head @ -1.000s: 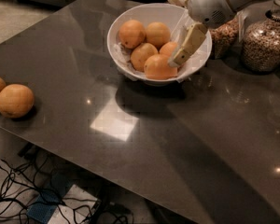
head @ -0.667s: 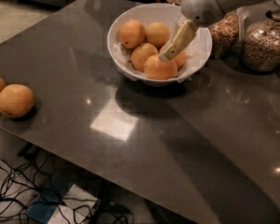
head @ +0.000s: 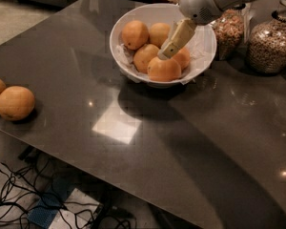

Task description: Pick orange from white bowl

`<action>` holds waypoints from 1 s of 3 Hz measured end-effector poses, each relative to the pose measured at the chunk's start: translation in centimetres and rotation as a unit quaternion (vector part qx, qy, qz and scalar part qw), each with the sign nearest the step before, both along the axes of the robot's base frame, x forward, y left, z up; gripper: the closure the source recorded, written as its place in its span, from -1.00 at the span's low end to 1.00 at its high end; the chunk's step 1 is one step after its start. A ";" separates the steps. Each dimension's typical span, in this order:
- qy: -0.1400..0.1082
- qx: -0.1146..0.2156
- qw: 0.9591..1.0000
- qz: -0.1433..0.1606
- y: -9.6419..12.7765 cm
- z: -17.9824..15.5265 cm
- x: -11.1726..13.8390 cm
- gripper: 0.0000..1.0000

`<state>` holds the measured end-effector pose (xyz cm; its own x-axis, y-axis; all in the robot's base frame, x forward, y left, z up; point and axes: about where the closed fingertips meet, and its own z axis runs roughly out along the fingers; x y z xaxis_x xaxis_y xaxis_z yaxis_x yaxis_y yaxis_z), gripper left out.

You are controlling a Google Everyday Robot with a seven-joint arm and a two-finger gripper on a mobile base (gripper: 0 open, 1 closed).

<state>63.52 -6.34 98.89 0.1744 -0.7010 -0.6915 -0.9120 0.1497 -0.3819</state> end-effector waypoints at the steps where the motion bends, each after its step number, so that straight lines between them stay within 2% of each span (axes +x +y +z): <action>1: 0.000 -0.021 1.000 -0.015 0.4 -0.5 2.3 -1.00; 2: 0.001 -0.046 0.999 -0.029 1.6 -1.1 4.0 -1.00; 3: 0.002 -0.058 0.998 -0.037 3.0 -1.5 4.9 -0.96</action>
Offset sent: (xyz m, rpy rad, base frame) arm 0.0606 0.0251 -0.0141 -0.1562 0.0009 -0.0981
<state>68.40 -3.33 97.40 0.1167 -0.7875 -0.6052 -0.9016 0.1716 -0.3972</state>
